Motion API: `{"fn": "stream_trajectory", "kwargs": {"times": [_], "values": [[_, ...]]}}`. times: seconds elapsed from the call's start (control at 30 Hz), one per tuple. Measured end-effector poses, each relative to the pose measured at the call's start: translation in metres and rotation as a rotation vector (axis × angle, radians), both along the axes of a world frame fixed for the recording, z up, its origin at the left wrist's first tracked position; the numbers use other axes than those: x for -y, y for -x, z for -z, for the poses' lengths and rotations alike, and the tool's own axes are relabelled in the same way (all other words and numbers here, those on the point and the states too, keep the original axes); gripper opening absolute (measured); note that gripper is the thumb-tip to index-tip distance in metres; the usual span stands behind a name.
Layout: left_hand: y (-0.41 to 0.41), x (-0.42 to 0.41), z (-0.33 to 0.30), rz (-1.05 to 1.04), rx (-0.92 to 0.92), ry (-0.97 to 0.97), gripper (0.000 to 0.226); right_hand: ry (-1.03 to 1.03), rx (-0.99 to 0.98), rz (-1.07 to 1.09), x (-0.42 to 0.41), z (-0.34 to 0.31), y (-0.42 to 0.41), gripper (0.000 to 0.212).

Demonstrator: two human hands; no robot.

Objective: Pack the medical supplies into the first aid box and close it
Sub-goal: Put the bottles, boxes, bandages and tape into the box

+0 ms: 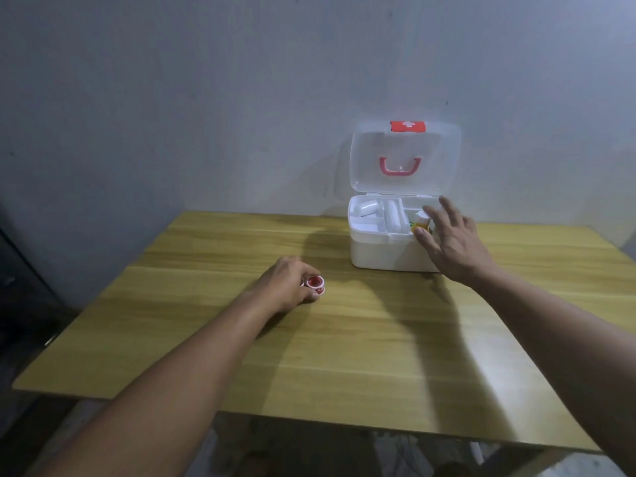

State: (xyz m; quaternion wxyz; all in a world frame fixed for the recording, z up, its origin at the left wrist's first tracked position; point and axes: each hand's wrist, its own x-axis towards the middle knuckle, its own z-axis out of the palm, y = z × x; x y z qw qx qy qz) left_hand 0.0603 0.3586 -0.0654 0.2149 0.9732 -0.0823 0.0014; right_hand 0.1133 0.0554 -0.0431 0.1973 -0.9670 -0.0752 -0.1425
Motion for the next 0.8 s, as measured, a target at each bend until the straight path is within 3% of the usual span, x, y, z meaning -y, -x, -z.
{"fn": "stream_trajectory", "kwargs": {"times": [0.2, 0.43, 0.6, 0.8], "values": [[-0.002, 0.014, -0.014, -0.038, -0.010, 0.135, 0.023, -0.003, 0.006, -0.004, 0.001, 0.000, 0.000, 0.057], [-0.045, 0.054, -0.083, 0.072, 0.197, 0.086, 0.023, -0.015, 0.013, -0.010, 0.001, 0.001, -0.001, 0.058], [-0.078, 0.088, -0.100, 0.090, 0.126, 0.036, 0.046, -0.008, 0.017, -0.009, 0.002, 0.000, -0.002, 0.057], [-0.095, 0.108, -0.096, 0.121, 0.075, -0.108, 0.043, 0.004, 0.012, -0.021, 0.002, 0.001, -0.003, 0.057]]}}
